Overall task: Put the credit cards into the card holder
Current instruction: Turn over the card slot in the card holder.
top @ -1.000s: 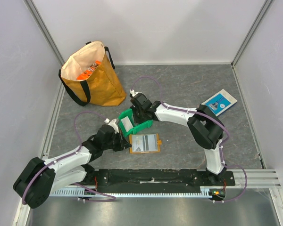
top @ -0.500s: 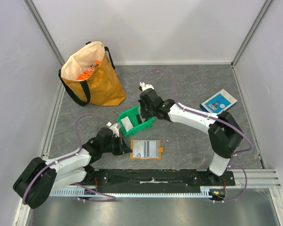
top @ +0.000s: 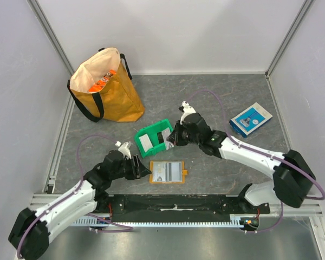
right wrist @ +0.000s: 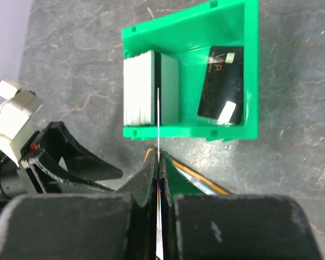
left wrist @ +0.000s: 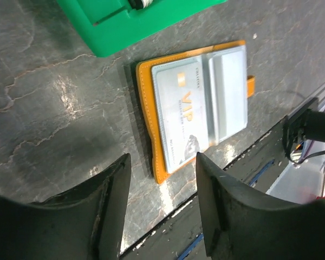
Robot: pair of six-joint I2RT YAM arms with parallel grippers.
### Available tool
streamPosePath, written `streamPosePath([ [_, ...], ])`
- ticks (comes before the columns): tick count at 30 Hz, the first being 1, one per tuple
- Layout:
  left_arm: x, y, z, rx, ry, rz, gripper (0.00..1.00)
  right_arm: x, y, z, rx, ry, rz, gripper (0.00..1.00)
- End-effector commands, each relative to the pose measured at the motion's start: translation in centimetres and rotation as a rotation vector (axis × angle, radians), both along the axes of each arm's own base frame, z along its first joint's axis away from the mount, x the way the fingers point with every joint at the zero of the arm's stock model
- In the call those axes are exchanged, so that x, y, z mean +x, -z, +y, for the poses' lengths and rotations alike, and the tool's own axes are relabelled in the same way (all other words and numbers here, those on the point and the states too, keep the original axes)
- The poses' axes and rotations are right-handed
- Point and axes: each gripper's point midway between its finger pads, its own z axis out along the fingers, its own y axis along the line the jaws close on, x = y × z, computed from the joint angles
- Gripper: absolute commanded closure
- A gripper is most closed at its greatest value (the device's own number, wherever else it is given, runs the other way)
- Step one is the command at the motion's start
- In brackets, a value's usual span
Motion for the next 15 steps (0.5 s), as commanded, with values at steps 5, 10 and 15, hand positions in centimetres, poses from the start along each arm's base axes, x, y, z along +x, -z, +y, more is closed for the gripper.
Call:
streamPosePath([
  [5, 0.5, -7.0, 0.1, -0.174, -0.080, -0.145, 0.42, -4.5, -3.2, -0.1, 0.331, -0.031, 0.016, 1.00],
  [10, -0.3, -9.8, -2.0, -0.364, 0.003, -0.195, 0.43, -7.8, -2.5, -0.5, 0.421, -0.060, 0.055, 1.00],
  [15, -0.5, -10.6, -3.3, -0.525, 0.047, -0.225, 0.45, -9.8, -2.0, -0.7, 0.503, -0.080, 0.086, 1.00],
])
